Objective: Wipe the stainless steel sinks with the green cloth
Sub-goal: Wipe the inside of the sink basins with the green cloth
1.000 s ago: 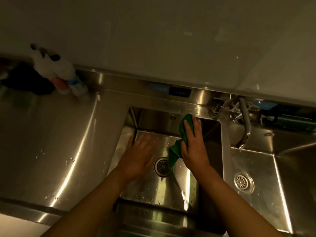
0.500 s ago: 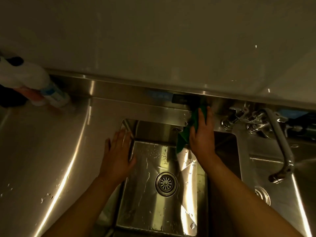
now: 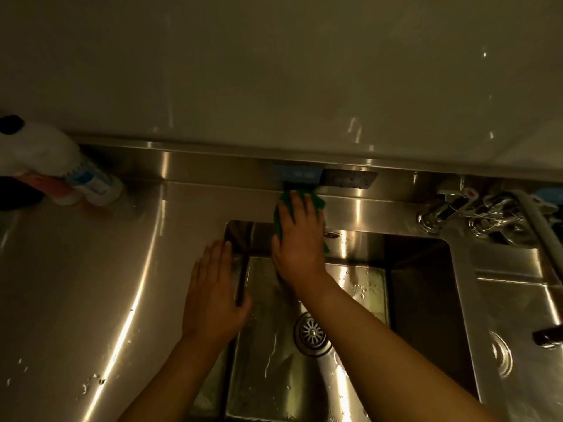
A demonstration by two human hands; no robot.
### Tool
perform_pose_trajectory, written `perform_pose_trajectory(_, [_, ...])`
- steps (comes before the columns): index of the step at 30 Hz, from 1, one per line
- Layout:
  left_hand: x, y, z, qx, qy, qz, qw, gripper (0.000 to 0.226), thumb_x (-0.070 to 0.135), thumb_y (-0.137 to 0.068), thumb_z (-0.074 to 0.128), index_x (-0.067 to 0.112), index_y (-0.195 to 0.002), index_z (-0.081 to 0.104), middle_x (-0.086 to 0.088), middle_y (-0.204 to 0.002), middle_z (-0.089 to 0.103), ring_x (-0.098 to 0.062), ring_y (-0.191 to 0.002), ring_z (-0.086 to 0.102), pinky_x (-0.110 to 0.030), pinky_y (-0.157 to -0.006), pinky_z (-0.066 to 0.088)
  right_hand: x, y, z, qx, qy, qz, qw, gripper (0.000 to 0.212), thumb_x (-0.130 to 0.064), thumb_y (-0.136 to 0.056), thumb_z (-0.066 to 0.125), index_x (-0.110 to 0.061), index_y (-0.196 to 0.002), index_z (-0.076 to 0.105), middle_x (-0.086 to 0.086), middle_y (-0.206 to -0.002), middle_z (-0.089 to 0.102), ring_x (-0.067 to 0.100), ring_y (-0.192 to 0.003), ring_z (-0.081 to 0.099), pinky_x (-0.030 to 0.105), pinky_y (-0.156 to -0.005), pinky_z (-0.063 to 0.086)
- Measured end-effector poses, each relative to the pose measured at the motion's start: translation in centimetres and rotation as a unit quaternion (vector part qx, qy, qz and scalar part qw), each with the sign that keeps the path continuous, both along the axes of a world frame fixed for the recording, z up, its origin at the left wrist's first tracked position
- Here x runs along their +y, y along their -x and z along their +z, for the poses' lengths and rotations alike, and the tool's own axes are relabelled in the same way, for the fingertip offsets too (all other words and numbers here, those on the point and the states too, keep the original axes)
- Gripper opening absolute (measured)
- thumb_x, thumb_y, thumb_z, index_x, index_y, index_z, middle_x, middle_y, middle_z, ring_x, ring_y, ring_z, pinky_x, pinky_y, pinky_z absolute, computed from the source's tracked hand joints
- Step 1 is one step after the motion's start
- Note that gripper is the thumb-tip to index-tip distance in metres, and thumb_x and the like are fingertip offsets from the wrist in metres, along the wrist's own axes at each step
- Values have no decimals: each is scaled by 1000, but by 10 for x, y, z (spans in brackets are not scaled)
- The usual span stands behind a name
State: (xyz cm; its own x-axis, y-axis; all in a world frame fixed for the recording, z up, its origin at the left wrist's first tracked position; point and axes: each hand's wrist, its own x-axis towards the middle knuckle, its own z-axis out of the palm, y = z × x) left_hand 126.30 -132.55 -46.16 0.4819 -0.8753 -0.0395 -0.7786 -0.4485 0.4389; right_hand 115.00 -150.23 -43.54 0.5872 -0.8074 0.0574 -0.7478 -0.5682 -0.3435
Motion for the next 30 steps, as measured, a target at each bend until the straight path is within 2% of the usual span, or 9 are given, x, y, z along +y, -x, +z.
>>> perform_pose_trajectory(4, [-5,3,6,-26,-22,65,997,102,37,-85,71,18,-165,10,-4,-173,11,-23,-160,6,-50,-128,15,8,-28,-4,6,3,77,997,69,-37,-89,62,-16,-153,44,11,-165,28,36,-154,15,59,-122,19])
perform_pose_trajectory(9, [-6,3,8,-46,-37,69,996,102,36,-83,71,16,-165,12,-7,-173,13,-26,-160,7,-52,-127,17,4,-32,-8,14,24,156,987,68,-37,-89,58,-19,-153,43,6,-165,29,33,-155,13,58,-123,16])
perform_pose_trajectory(14, [-6,2,8,-50,-42,63,996,102,40,-79,59,18,-165,10,-7,-173,13,-27,-160,7,-54,-127,18,-10,-11,-7,38,40,208,977,73,-37,-89,63,-23,-156,37,4,-167,25,32,-156,11,56,-124,16])
perform_pose_trajectory(23, [-8,6,17,-45,-57,59,996,102,44,-80,59,17,-165,10,-6,-173,9,-27,-160,4,-55,-127,17,-46,91,-2,50,65,138,987,72,-31,-85,65,-20,-153,44,8,-163,33,37,-152,21,57,-121,24])
perform_pose_trajectory(30, [-8,9,21,-71,-48,52,995,99,41,-78,61,11,-163,20,-12,-170,21,-32,-158,15,-57,-124,24,-67,161,4,61,53,51,995,73,-34,-84,68,-21,-152,46,8,-161,35,37,-152,21,56,-120,27])
